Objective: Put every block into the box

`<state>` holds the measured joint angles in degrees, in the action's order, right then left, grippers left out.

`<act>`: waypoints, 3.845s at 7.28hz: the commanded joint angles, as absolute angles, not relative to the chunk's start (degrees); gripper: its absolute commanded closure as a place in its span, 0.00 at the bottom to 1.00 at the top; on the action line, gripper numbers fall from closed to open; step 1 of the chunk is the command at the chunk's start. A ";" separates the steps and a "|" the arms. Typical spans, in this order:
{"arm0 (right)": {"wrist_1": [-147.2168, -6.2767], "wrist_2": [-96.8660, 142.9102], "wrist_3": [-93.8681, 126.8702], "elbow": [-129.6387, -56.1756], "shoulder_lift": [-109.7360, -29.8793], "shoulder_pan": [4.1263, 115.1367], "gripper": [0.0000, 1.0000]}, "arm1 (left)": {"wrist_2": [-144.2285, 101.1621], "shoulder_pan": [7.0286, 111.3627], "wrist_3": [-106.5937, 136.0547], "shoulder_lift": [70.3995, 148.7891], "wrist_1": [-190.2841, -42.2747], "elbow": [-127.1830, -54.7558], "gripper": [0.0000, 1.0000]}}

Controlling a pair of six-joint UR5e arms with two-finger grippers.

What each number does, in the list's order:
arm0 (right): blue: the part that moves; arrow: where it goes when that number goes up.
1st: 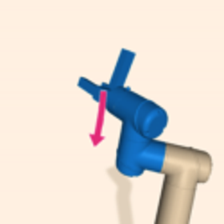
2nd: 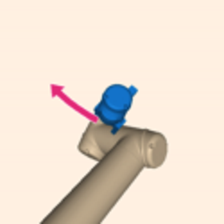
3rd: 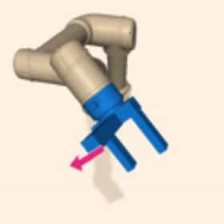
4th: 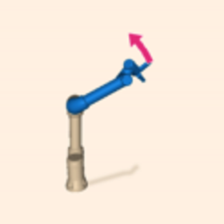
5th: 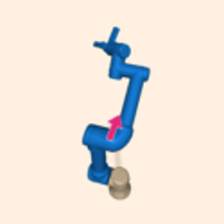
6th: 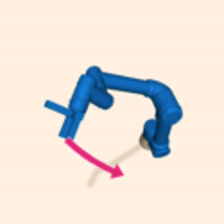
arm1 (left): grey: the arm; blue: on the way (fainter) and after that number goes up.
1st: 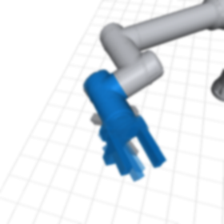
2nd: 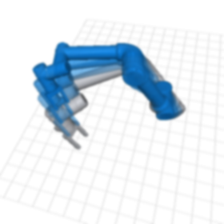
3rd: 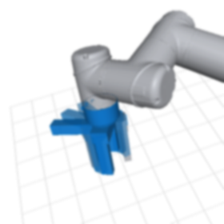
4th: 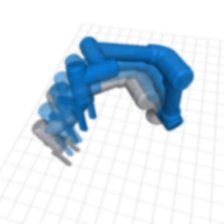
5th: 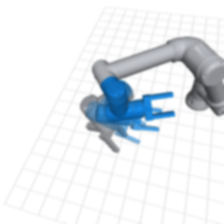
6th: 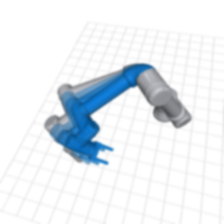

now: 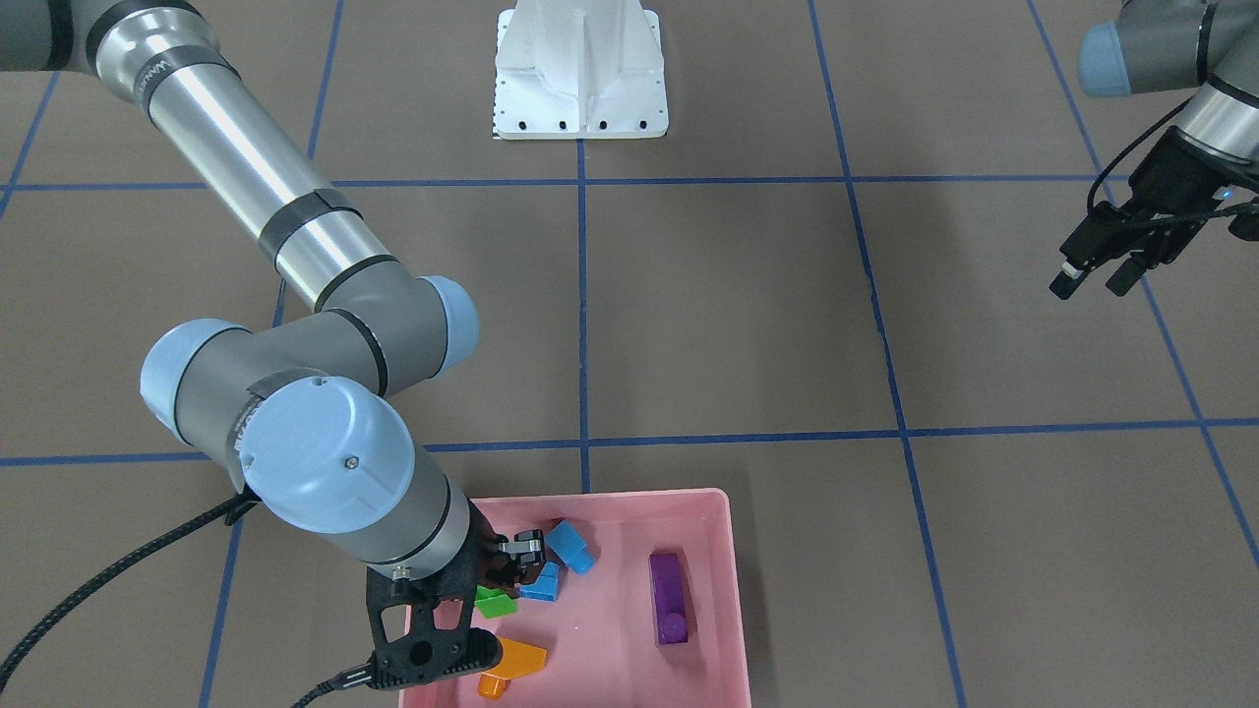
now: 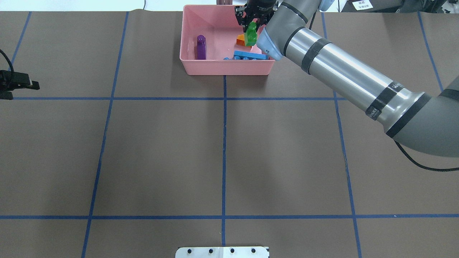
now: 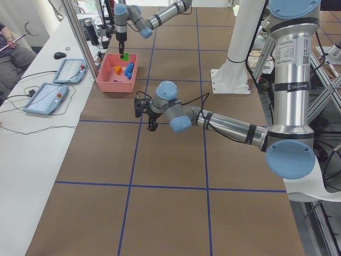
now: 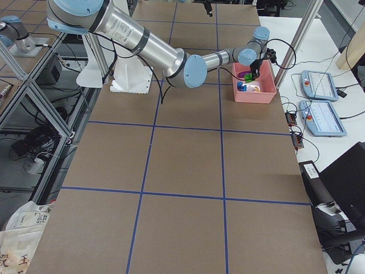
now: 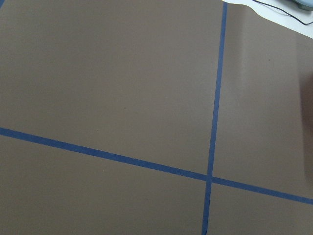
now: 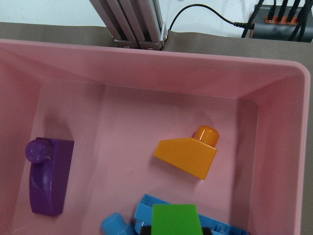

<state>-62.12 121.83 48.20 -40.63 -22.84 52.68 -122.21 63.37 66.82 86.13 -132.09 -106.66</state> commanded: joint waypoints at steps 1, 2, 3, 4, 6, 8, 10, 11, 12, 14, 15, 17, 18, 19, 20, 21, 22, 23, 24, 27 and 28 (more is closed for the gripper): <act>-61.26 120.76 48.87 -39.99 -22.42 52.38 0.01 | -121.82 63.20 66.88 85.87 -132.19 -106.44 0.00; -61.35 120.76 48.95 -39.99 -22.24 52.47 0.00 | -121.47 63.02 66.97 85.87 -132.01 -105.83 0.00; -61.70 120.94 49.39 -39.99 -21.37 53.69 0.00 | -121.38 63.02 66.97 85.87 -132.10 -105.12 0.00; -63.18 121.46 49.31 -41.64 -21.18 55.18 0.00 | -121.46 63.10 66.97 86.04 -132.10 -105.55 0.00; -81.12 123.48 43.20 -57.57 -26.42 59.13 0.00 | -122.60 66.42 55.39 84.13 -130.79 -105.46 0.00; -94.17 124.19 29.42 -75.41 -39.56 63.78 0.00 | -122.26 73.25 32.11 81.30 -120.74 -105.73 0.00; -94.23 128.48 22.87 -84.52 -54.07 68.19 0.00 | -122.17 79.00 11.07 83.22 -105.62 -105.73 0.00; -94.04 128.23 22.68 -86.55 -58.93 68.73 0.00 | -122.52 79.10 6.38 83.23 -103.21 -105.21 0.00; -94.04 128.15 22.68 -88.23 -64.11 69.86 0.00 | -122.00 79.10 6.42 82.54 -103.18 -104.68 0.00; -94.04 127.35 20.67 -91.73 -71.33 74.41 0.00 | -122.87 79.10 6.07 83.14 -103.18 -102.41 0.00; -94.22 129.79 14.65 -93.50 -75.02 77.92 0.00 | -124.79 79.01 6.06 83.93 -103.10 -100.22 0.00; -94.04 141.10 9.69 -93.69 -83.02 84.60 0.00 | -127.09 79.01 6.15 84.29 -102.57 -98.53 0.00; -94.04 142.37 4.53 -93.69 -86.01 86.12 0.00 | -127.18 79.01 6.15 85.42 -100.57 -98.09 0.00; -94.04 142.03 -1.35 -93.78 -88.83 87.52 0.00 | -128.13 79.01 6.15 85.60 -99.33 -98.09 0.00; -94.04 141.68 -4.36 -94.21 -90.86 88.24 0.00 | -130.58 79.19 6.76 85.61 -99.14 -98.09 0.00; -93.96 140.55 -5.35 -94.31 -91.57 88.42 0.00 | -130.61 80.58 6.77 85.87 -97.75 -98.17 0.00; -94.04 135.93 -5.27 -95.87 -91.76 88.68 0.00 | -130.52 81.73 6.51 88.22 -93.99 -98.26 0.00; -94.13 134.31 -5.10 -96.67 -91.84 88.68 0.00 | -130.52 82.78 6.07 89.46 -91.26 -98.61 0.00; -94.13 134.21 -4.92 -96.77 -91.85 88.68 0.00 | -130.43 82.97 3.28 89.21 -91.14 -98.44 0.00; -94.13 134.04 -4.75 -96.68 -91.76 88.68 0.00 | -130.51 87.52 -3.60 89.29 -91.14 -95.20 0.00; -94.04 134.03 -4.75 -96.77 -91.76 88.68 0.00 | -130.60 88.84 -3.60 89.38 -91.14 -94.75 0.00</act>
<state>-94.12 134.27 -4.76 -96.71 -91.79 88.68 -130.44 86.93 -3.10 89.22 -91.14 -95.91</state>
